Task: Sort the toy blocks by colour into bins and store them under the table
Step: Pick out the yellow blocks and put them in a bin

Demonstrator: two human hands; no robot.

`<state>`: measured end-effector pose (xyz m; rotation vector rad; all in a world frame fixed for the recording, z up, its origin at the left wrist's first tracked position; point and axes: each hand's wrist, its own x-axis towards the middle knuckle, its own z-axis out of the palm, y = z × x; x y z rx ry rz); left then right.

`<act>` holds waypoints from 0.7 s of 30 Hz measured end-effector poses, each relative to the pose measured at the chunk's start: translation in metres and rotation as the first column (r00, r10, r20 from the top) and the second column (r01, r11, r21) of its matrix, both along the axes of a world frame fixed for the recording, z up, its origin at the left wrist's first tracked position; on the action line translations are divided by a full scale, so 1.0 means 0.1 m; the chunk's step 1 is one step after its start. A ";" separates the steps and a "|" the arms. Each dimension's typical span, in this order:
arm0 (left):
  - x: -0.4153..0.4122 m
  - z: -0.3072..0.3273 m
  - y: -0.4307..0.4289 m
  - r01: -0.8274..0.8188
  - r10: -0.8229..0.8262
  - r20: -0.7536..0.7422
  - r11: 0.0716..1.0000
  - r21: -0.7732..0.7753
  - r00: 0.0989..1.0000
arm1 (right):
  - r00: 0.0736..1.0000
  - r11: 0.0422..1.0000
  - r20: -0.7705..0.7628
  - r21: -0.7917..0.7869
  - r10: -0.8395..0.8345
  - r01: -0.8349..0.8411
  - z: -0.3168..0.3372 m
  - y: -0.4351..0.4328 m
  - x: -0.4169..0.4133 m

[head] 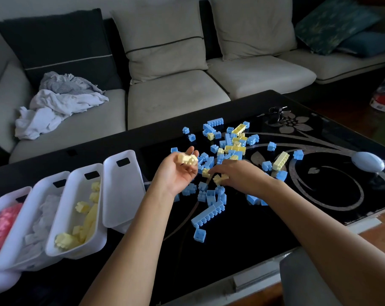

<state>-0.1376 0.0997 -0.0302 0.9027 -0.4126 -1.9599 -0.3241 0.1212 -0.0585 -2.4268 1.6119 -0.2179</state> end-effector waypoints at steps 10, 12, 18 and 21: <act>-0.04 -0.07 -0.02 -0.055 0.053 0.029 0.996 0.077 0.998 | 0.999 0.999 0.007 0.012 0.045 -0.045 -0.05 0.03 0.11; -0.07 -0.04 -0.01 -0.054 0.052 0.034 0.997 0.063 0.998 | 0.992 1.000 0.126 0.004 0.000 -0.001 -0.03 0.04 0.11; 0.04 0.12 0.05 -0.051 0.051 0.021 0.999 -0.010 0.998 | 0.412 0.910 0.824 0.413 -0.388 0.031 0.17 0.04 0.09; 0.20 0.25 0.16 -0.052 0.054 0.027 0.997 -0.058 0.998 | -0.255 0.739 0.703 0.568 -0.664 -0.362 0.26 0.06 0.13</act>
